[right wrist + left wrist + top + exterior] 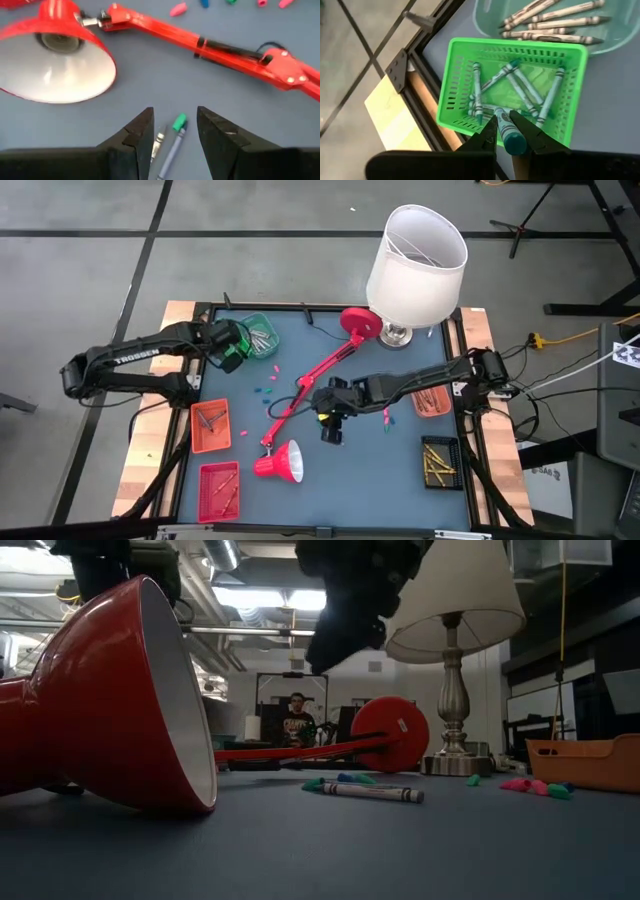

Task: Sort crayons
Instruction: Put the green crayon into the green bin, then put the gray crayon into the blue bin

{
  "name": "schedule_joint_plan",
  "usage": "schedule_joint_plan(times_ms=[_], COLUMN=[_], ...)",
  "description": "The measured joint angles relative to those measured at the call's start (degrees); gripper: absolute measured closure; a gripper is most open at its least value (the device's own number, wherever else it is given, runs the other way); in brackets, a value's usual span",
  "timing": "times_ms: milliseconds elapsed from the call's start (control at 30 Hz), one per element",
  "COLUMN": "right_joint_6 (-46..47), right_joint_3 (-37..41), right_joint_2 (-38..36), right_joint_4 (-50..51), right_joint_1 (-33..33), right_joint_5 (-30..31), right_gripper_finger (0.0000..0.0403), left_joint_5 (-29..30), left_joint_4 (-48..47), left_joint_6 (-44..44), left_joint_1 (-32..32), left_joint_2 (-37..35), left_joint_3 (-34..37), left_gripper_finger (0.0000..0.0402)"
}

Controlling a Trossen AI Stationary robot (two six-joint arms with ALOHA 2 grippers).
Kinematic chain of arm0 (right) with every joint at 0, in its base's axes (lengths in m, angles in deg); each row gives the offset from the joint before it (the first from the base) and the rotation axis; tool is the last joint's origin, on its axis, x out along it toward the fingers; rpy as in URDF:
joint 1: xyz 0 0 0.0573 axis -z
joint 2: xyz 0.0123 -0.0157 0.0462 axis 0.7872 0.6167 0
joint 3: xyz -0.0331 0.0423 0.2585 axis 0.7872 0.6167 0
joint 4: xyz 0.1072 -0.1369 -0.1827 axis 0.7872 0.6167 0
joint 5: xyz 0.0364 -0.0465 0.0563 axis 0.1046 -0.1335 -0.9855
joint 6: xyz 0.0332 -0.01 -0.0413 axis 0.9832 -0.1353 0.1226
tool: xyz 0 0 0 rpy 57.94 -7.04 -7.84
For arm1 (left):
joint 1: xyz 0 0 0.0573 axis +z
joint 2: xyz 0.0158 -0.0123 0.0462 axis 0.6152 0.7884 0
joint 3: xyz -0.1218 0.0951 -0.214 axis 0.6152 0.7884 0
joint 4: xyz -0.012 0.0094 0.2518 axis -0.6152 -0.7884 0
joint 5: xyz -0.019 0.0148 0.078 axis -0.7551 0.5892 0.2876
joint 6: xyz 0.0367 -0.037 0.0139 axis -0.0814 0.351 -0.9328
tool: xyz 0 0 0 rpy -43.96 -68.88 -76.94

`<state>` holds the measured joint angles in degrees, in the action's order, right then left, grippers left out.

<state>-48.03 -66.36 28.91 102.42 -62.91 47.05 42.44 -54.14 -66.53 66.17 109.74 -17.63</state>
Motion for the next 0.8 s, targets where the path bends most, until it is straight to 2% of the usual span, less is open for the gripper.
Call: schedule_joint_plan(times_ms=[133, 333, 500, 800], right_joint_6=[0.0, 0.0, 3.0, 11.5], right_joint_3=[0.0, 0.1, 0.3, 5.2], right_joint_2=[1.5, 2.3, 2.7, 2.7], right_joint_4=[0.9, 1.9, 2.0, 0.4], right_joint_1=[-1.6, -3.7, -5.4, -8.3], right_joint_5=[0.0, 0.2, 4.2, 5.2], right_gripper_finger=[0.0257, 0.0257, 0.0257, 0.0257], left_joint_5=[0.0, -0.1, -0.2, -0.3], left_joint_4=[0.0, 0.1, 0.0, 0.0], left_joint_6=[0.0, 0.0, 0.0, -0.1], left_joint_1=[2.1, 3.7, 3.8, 3.8], left_joint_2=[0.0, 0.0, 0.0, 0.0], left_joint_3=[0.0, 0.0, 0.0, 0.0], left_gripper_finger=[0.0374, 0.0326, 0.0295, 0.0280])
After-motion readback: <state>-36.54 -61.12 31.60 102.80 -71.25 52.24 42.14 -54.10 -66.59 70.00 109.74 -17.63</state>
